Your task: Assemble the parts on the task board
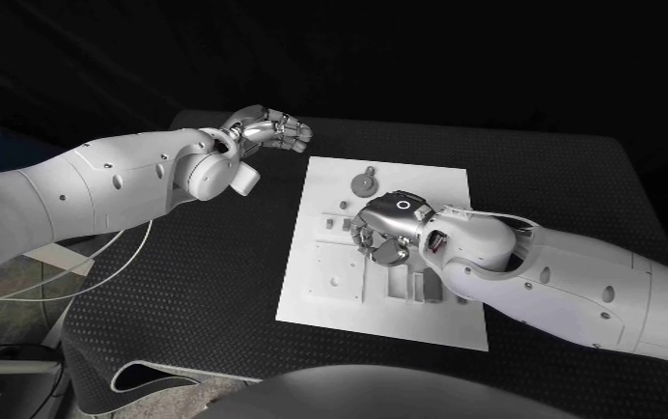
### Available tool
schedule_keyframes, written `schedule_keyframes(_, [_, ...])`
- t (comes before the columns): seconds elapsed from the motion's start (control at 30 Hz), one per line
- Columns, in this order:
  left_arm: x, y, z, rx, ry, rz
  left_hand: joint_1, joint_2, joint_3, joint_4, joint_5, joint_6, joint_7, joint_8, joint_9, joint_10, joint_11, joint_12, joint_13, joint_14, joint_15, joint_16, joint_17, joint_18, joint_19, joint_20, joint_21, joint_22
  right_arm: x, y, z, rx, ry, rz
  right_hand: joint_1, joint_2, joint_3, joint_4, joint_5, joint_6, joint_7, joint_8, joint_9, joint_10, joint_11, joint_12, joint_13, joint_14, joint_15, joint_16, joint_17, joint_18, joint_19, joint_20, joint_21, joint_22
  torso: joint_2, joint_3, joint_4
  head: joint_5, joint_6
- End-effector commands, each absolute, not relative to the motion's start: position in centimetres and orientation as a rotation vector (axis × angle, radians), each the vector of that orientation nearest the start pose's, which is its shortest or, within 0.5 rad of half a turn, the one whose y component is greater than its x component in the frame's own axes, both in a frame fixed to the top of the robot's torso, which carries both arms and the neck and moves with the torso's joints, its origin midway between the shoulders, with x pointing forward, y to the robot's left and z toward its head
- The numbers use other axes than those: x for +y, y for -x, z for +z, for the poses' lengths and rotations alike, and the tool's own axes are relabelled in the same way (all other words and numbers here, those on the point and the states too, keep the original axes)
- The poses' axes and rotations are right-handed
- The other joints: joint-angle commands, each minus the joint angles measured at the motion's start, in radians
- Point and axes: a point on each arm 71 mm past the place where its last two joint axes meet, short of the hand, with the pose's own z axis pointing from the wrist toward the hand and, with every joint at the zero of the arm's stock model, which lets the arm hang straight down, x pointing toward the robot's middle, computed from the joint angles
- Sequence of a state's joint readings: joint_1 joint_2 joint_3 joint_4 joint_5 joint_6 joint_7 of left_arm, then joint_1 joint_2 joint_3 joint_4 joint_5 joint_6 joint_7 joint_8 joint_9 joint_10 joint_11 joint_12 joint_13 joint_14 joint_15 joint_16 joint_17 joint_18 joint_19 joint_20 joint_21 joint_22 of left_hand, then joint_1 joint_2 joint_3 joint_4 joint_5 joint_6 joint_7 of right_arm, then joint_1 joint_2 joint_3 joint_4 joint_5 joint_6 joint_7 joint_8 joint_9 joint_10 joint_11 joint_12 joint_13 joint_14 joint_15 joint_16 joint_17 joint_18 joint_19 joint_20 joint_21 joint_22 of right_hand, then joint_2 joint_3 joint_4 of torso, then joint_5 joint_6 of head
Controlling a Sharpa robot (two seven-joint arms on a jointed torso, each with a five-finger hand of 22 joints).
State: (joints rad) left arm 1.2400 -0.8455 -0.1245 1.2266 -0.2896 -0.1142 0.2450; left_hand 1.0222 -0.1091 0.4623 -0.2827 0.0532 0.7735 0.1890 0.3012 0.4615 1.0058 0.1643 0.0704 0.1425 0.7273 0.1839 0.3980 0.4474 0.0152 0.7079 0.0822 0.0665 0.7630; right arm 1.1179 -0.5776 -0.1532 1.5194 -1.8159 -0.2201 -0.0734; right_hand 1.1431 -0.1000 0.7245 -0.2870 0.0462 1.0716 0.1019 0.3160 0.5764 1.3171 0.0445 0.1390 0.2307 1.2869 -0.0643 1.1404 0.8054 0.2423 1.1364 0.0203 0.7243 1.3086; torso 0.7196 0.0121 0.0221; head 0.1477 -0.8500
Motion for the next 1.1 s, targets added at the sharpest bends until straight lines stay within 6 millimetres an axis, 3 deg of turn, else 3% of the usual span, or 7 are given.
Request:
schedule_keyframes(0.03, [29.1, -52.6, -20.8, 1.679, 0.882, -1.233, 0.006, -0.002, -0.001, 0.002, -0.004, 0.0, 0.006, 0.006, 0.001, 0.003, 0.004, 0.005, -0.001, 0.006, 0.003, -0.006, 0.001, -0.005, 0.0, 0.005, 0.001, -0.002, -5.7, -41.9, -25.9, 1.693, 0.772, 0.768, -0.001, 0.008, 0.006, 0.0, 0.004, 0.009, -0.007, 0.005, 0.008, 0.002, 0.0, -0.007, 0.002, -0.002, -0.003, 0.007, 0.0, 0.02, 0.0, -0.006, 0.005, 0.019, 0.0, 0.0006, 0.0004, 0.005, -0.006])
schedule_keyframes(0.6, [29.0, -52.6, -20.7, 1.681, 0.878, -1.236, 0.006, -0.002, -0.001, 0.002, -0.004, 0.0, 0.006, 0.006, 0.001, 0.003, 0.004, 0.005, -0.003, 0.006, 0.003, -0.006, 0.001, -0.005, 0.0, 0.005, 0.001, -0.003, -4.6, -41.3, -27.1, 1.709, 0.802, 0.779, -0.001, 0.01, 0.006, -0.001, 0.004, 0.007, -0.006, 0.005, 0.01, 0.001, 0.0, -0.008, 0.004, -0.003, -0.003, 0.008, 0.0, 0.02, 0.0, -0.006, 0.006, 0.019, -0.001, -0.0001, 0.0002, 0.02, -0.018])
schedule_keyframes(1.1, [28.9, -52.6, -20.7, 1.682, 0.877, -1.237, 0.006, -0.002, -0.001, 0.002, -0.004, 0.0, 0.006, 0.006, 0.001, 0.004, 0.004, 0.005, -0.004, 0.007, 0.003, -0.007, 0.002, -0.005, 0.0, 0.005, 0.001, -0.005, -4.3, -41.3, -27.5, 1.719, 0.821, 0.769, -0.002, 0.011, 0.006, -0.001, 0.004, 0.006, -0.006, 0.004, 0.011, 0.0, 0.0, -0.009, 0.005, -0.003, -0.003, 0.009, 0.0, 0.02, 0.0, -0.006, 0.006, 0.019, -0.001, 0.0007, -0.0008, 0.022, -0.022])
